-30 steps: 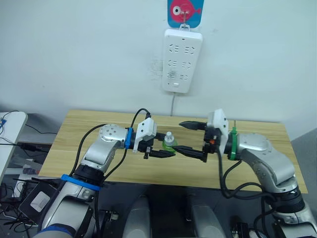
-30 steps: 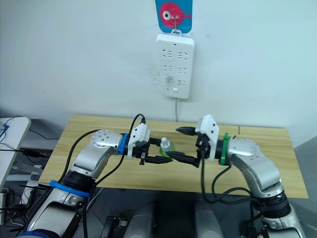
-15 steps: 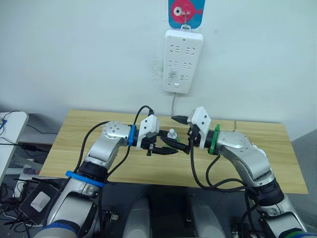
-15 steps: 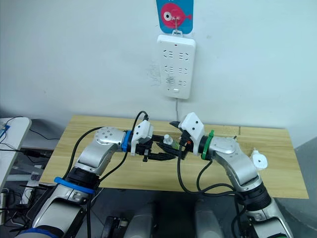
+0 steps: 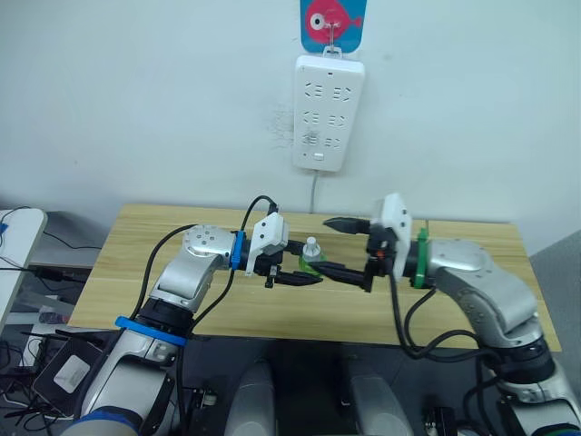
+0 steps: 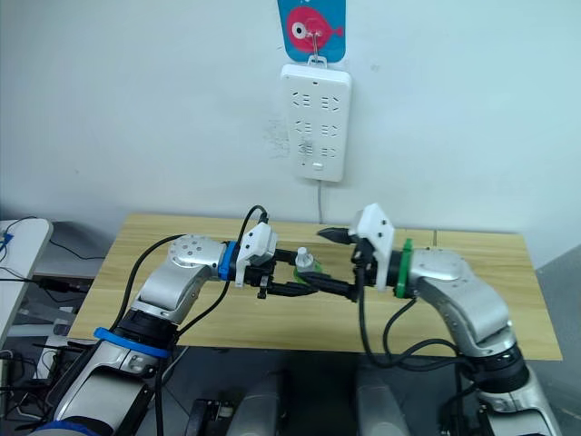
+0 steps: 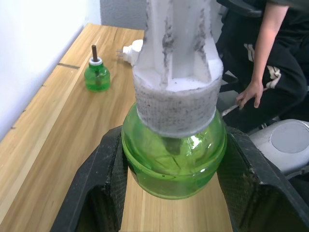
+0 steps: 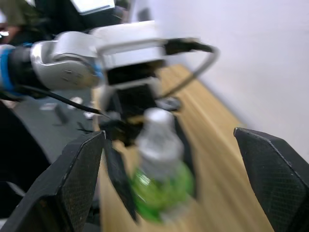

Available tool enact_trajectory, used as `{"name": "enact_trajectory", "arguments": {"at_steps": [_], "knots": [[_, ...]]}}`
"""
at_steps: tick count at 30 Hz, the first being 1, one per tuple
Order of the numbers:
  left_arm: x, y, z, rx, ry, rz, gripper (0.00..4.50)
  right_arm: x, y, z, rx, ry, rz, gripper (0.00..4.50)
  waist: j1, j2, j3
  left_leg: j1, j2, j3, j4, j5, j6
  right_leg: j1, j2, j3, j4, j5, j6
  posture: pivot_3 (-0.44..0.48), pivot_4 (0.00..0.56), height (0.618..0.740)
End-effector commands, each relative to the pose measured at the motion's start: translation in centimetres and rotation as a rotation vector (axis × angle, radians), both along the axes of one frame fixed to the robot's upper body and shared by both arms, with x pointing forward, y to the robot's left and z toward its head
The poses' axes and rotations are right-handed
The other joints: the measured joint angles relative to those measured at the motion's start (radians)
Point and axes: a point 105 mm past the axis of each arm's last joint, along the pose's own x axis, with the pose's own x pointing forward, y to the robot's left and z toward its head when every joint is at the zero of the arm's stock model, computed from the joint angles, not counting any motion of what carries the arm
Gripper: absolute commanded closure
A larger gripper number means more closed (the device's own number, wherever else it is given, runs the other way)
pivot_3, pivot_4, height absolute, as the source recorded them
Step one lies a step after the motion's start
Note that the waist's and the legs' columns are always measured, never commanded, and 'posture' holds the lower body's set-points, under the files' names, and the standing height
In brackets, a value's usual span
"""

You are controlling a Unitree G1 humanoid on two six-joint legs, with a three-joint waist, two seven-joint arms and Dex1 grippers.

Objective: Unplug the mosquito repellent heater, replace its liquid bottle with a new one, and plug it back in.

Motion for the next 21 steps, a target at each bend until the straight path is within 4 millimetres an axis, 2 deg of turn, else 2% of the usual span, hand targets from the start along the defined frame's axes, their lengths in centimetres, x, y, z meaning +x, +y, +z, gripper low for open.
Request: {"name": "enact_trajectory", "arguments": {"at_steps": [1, 7, 12, 16, 21], "knots": [[-0.2, -0.3, 1.2, -0.025, -0.048, -0.023, 2.25, 0.4, 0.9, 1.0, 0.024, -0.067, -0.009, 0.04, 0.001, 0.0, 0.0, 0.0, 0.0, 0.0, 0.0, 0.0, 0.0, 0.0, 0.0, 0.0, 0.0, 0.0, 0.0, 0.038, 0.218, 0.74], [-0.3, -0.4, 1.2, -0.025, -0.047, -0.029, 2.25, 1.8, 1.0, 0.5, 0.006, -0.097, -0.074, 0.04, 0.007, 0.0, -0.002, 0.0, 0.0, 0.0, 0.0, 0.0, 0.0, 0.0, -0.003, 0.0, 0.0, 0.0, 0.0, 0.04, 0.213, 0.74], [-0.3, -0.1, 1.2, -0.021, -0.049, -0.027, 2.25, 1.0, -1.7, -0.2, -0.068, -0.095, -0.074, 0.04, 0.011, 0.0, -0.002, 0.0, 0.0, 0.0, 0.0, 0.0, 0.0, 0.001, -0.003, 0.0, -0.001, 0.0, 0.0, 0.038, 0.21, 0.74], [-0.1, -0.1, 1.2, -0.022, -0.051, -0.021, 2.25, -0.2, -3.7, 0.9, -0.071, -0.057, -0.047, 0.04, 0.011, 0.0, -0.002, 0.0, 0.0, 0.001, 0.0, 0.0, 0.0, 0.001, -0.003, 0.001, -0.002, 0.0, 0.0, 0.031, 0.211, 0.74], [0.0, -0.3, 1.2, -0.026, -0.051, -0.025, 2.25, -0.4, -2.5, 2.8, 0.048, 0.015, -0.026, 0.04, 0.001, 0.0, -0.004, 0.0, 0.0, 0.0, 0.0, 0.0, 0.0, 0.001, -0.001, 0.0, -0.001, 0.0, 0.0, 0.02, 0.212, 0.74]]}}
